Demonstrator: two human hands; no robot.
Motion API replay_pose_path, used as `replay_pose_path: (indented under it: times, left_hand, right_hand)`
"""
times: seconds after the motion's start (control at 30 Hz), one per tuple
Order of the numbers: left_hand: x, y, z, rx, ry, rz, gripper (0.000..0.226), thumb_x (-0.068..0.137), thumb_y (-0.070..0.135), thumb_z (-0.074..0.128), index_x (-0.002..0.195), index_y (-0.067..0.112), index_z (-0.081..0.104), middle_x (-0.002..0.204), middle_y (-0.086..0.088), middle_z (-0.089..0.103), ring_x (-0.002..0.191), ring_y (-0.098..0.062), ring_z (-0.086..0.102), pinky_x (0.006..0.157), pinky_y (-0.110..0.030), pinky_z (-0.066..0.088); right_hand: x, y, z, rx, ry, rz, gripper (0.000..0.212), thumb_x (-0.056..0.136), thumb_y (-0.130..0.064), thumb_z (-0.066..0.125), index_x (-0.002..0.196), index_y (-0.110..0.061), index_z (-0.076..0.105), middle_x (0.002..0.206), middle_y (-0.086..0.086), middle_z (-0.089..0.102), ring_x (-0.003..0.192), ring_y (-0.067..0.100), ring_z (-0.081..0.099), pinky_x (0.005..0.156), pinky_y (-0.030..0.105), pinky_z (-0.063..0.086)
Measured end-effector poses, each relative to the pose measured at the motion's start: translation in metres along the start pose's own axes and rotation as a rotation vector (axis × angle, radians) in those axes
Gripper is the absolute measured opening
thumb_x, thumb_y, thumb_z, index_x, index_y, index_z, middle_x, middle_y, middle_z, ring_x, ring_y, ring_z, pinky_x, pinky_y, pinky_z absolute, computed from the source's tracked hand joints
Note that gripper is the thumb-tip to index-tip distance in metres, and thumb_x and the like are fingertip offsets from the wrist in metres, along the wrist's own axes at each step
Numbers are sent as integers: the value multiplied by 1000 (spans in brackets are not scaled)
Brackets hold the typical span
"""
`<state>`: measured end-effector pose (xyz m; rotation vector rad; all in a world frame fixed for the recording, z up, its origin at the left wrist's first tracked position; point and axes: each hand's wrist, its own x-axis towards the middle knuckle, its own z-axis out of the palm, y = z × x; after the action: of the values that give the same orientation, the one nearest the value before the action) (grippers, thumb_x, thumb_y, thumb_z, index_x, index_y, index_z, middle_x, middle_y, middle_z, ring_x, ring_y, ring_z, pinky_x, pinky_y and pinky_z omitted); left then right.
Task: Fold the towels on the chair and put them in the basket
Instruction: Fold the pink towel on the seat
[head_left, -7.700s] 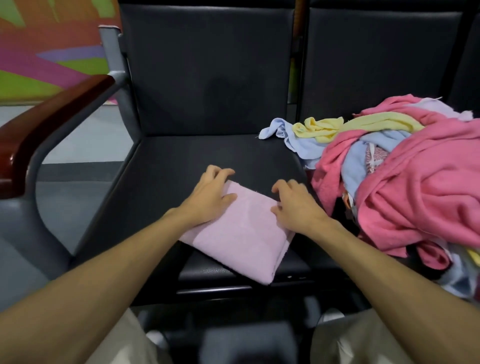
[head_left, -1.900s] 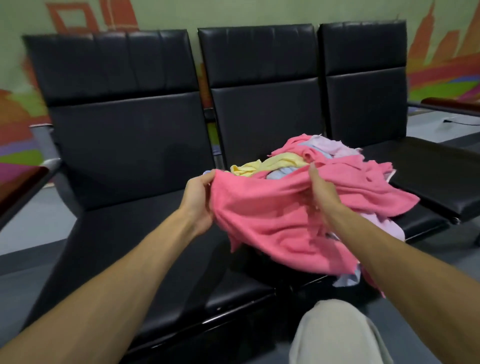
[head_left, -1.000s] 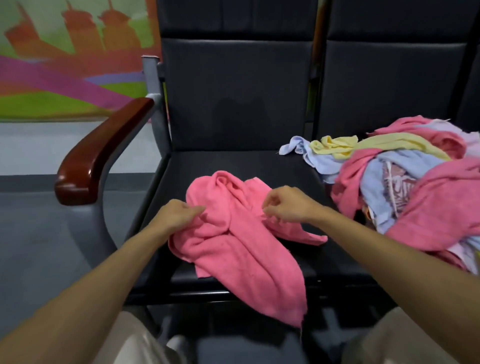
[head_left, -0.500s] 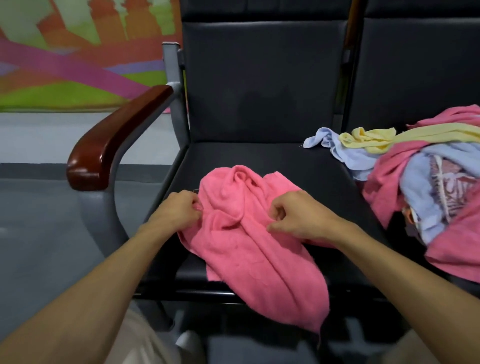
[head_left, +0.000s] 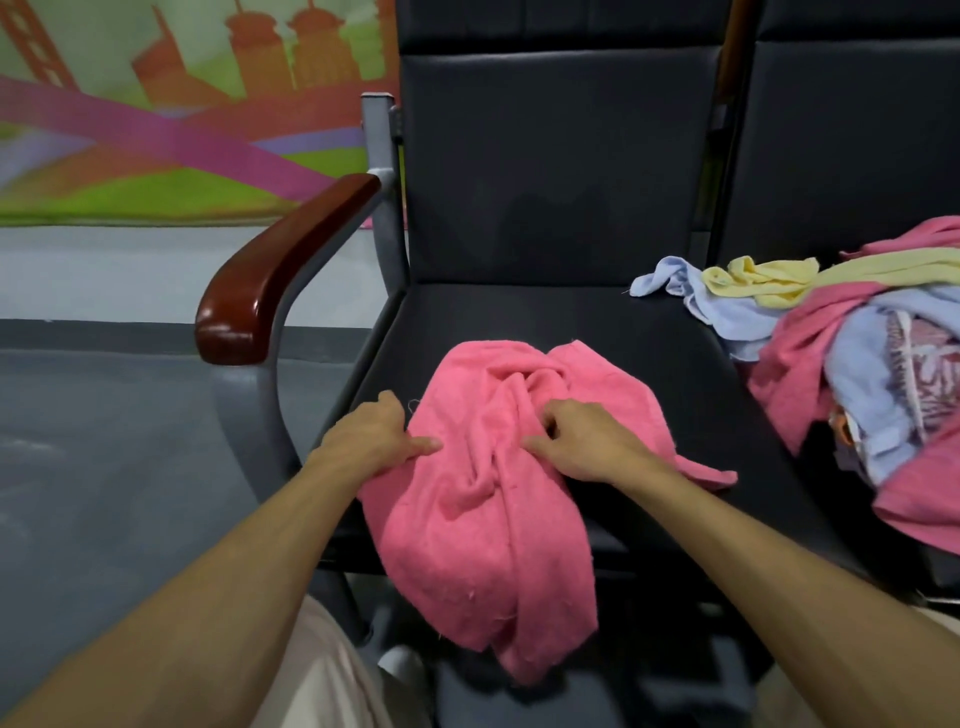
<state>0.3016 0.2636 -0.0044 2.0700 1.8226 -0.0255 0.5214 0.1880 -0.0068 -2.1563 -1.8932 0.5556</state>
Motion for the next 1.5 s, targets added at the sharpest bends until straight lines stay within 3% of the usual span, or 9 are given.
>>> replay_pose_path:
  times: [0.27, 0.47, 0.67, 0.83, 0.97, 1.07, 1.23, 1.4, 1.5]
  left_hand:
    - [-2, 38, -4, -264, 120, 104, 26, 98, 30, 40, 82, 12, 49, 82, -3, 53, 72, -21, 49, 55, -32, 33]
    - [4, 47, -8, -976, -63, -132, 30, 92, 3, 47, 63, 10, 51, 58, -6, 44, 49, -18, 39, 49, -23, 29]
    - [-3, 51, -4, -993, -248, -173, 25, 91, 8, 57, 67, 13, 52, 47, 0, 50, 38, -12, 47, 41, -19, 39]
    - [-14, 54, -5, -1026, -340, -92, 25, 83, 28, 74, 100, 10, 71, 87, 0, 70, 70, -15, 65, 59, -28, 55]
    - [-17, 59, -6, -1214, -240, 50, 33, 90, 38, 62, 108, 12, 69, 91, -6, 70, 72, -16, 65, 62, -27, 56]
    - [-9, 59, -11, -1443, 5, -2, 36, 93, 42, 58, 121, 20, 63, 97, -2, 67, 80, -14, 63, 68, -29, 53]
    - [-1, 46, -17, -1696, 172, -160, 31, 94, 43, 58, 110, 17, 63, 98, -3, 67, 83, -16, 63, 72, -34, 54]
    - [-1, 44, -20, -1676, 176, -153, 28, 93, 44, 58, 103, 19, 62, 87, 0, 62, 75, -14, 59, 69, -34, 53]
    - [-13, 49, -22, -1644, 185, -73, 25, 98, 39, 52, 90, 17, 61, 83, -2, 62, 73, -14, 59, 65, -32, 52]
  right_hand:
    - [-6, 20, -47, 1436, -40, 332, 27, 75, -2, 51, 98, -4, 65, 78, 7, 56, 65, 20, 54, 58, 26, 45]
    - [-23, 74, -78, 1132, 15, 308, 22, 71, 7, 74, 84, -4, 61, 87, 12, 62, 77, 21, 60, 65, 32, 49]
    - [-54, 91, -86, 491, -144, 419, 36, 64, -9, 88, 93, 1, 70, 88, 15, 70, 76, 26, 64, 57, 28, 53]
    - [-61, 88, -85, 462, -181, 378, 31, 84, -32, 74, 85, -4, 61, 74, 14, 55, 59, 22, 52, 51, 23, 38]
    - [-63, 86, -90, 904, -162, 305, 45, 101, -32, 46, 70, 1, 48, 51, 13, 54, 37, 16, 53, 38, 18, 38]
    - [-63, 84, -95, 1162, -252, 153, 19, 96, -11, 56, 86, 4, 57, 62, 10, 65, 48, 16, 63, 42, 20, 47]
    - [-51, 100, -95, 1014, -200, 126, 49, 66, 3, 78, 112, 0, 60, 87, 10, 69, 83, 23, 65, 72, 32, 54]
    - [-44, 102, -85, 300, 170, 173, 16, 89, -20, 67, 81, -6, 68, 81, 9, 69, 77, 19, 60, 74, 35, 47]
    - [-51, 86, -82, 529, 302, 194, 28, 98, -26, 51, 84, -8, 68, 79, 8, 70, 75, 22, 62, 74, 39, 51]
